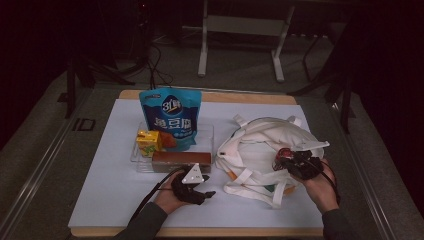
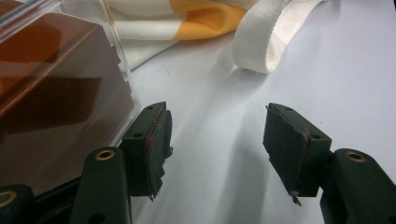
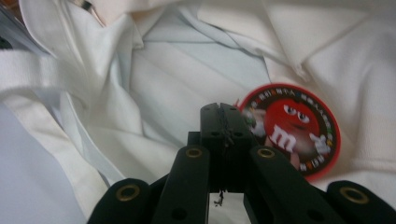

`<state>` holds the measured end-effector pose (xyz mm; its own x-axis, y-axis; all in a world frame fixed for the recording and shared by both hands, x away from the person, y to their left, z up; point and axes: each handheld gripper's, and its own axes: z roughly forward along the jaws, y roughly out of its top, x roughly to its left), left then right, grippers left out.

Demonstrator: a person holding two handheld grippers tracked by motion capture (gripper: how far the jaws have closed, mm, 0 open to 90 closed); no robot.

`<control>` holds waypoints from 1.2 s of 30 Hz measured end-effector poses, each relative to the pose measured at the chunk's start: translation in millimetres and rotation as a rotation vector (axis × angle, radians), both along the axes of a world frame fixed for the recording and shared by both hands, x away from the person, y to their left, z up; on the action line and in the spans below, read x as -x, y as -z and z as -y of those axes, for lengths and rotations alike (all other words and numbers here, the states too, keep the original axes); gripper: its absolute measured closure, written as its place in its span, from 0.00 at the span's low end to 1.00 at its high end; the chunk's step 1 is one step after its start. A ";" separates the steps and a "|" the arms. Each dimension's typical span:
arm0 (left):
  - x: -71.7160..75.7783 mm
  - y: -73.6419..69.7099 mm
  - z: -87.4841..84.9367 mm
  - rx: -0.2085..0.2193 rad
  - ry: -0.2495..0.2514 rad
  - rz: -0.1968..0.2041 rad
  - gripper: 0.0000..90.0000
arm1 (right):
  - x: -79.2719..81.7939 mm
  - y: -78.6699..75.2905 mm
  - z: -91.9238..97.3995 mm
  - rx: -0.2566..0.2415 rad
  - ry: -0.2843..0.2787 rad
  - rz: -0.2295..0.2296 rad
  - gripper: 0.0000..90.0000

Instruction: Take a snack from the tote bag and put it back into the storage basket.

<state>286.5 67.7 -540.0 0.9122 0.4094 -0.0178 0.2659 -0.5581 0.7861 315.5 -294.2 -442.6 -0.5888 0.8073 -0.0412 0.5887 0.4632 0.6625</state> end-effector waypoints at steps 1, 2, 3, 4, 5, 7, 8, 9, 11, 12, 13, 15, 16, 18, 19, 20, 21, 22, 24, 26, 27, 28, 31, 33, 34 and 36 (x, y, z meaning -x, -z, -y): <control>0.0 0.0 0.0 0.000 0.000 0.000 0.45 | 0.8 0.6 1.3 0.002 0.001 -0.003 1.00; 0.1 0.0 0.1 -0.001 0.000 0.000 0.45 | 1.5 1.3 2.7 0.004 0.002 -0.004 1.00; 0.1 0.0 0.1 -0.001 0.000 0.000 0.45 | 1.5 1.3 2.7 0.004 0.002 -0.004 1.00; 0.1 0.0 0.1 -0.002 0.000 0.001 0.45 | 2.9 2.3 5.8 0.010 0.006 -0.008 1.00; 0.1 0.0 0.1 -0.002 0.000 0.001 0.45 | 3.5 2.9 7.5 0.010 0.010 -0.009 1.00; 0.1 0.0 0.1 -0.003 0.001 0.002 0.45 | 5.2 4.4 11.3 0.014 0.017 -0.018 1.00; 0.1 0.0 0.1 -0.002 0.001 0.002 0.45 | 6.1 5.3 13.3 0.019 0.018 -0.021 1.00; 0.1 0.0 0.1 -0.002 0.001 0.002 0.45 | 6.1 5.3 13.3 0.019 0.018 -0.021 1.00; 0.1 0.1 0.2 -0.001 0.000 0.000 0.45 | 8.5 7.5 20.3 0.028 0.033 -0.029 1.00; 0.1 0.1 0.2 -0.001 0.000 0.000 0.45 | 8.5 7.5 20.3 0.028 0.033 -0.029 1.00; 0.1 0.1 0.3 -0.002 0.000 0.001 0.45 | 9.6 9.2 24.5 0.027 0.042 -0.033 1.00; 0.1 0.1 0.3 -0.003 0.001 0.001 0.45 | 9.9 11.1 27.7 0.029 0.051 -0.037 1.00; 0.0 0.0 0.3 -0.004 0.001 0.001 0.45 | 9.9 11.1 27.7 0.029 0.051 -0.037 1.00; 0.0 0.1 0.4 -0.004 0.001 0.001 0.45 | 8.3 13.5 30.1 0.033 0.071 -0.040 1.00; 0.1 0.1 0.4 -0.004 0.001 0.001 0.45 | 7.5 14.2 29.7 0.037 0.072 -0.040 1.00; 0.1 0.1 0.4 -0.004 0.001 0.001 0.45 | 6.6 14.8 28.9 0.038 0.072 -0.038 1.00; 0.1 0.1 0.5 -0.004 0.001 0.001 0.45 | 6.6 14.8 28.9 0.038 0.072 -0.038 1.00; 0.1 0.1 0.5 -0.004 0.001 0.001 0.45 | 5.7 15.1 27.8 0.043 0.069 -0.038 1.00; 0.1 0.1 0.5 -0.004 0.002 0.001 0.45 | 3.5 14.5 24.7 0.052 0.066 -0.033 1.00; 0.0 0.1 0.4 -0.006 0.003 0.002 0.45 | 1.5 13.5 22.3 0.050 0.063 -0.033 1.00; 0.0 0.1 0.4 -0.006 0.003 0.002 0.45 | 1.5 13.5 22.3 0.050 0.063 -0.033 1.00; 0.0 0.1 0.4 -0.006 0.003 0.002 0.45 | 0.3 13.4 21.0 0.051 0.060 -0.031 1.00; 0.1 0.0 0.5 -0.007 0.004 0.003 0.45 | -5.3 14.3 14.7 0.053 0.058 -0.034 1.00; 0.1 0.1 0.5 -0.006 0.003 0.003 0.45 | -6.6 14.7 13.6 0.050 0.056 -0.031 1.00; 0.1 0.1 0.5 -0.006 0.003 0.003 0.45 | -7.8 15.0 12.4 0.048 0.056 -0.031 1.00; 0.1 0.0 0.5 -0.006 0.004 0.003 0.45 | -9.8 14.7 9.9 0.047 0.053 -0.034 0.99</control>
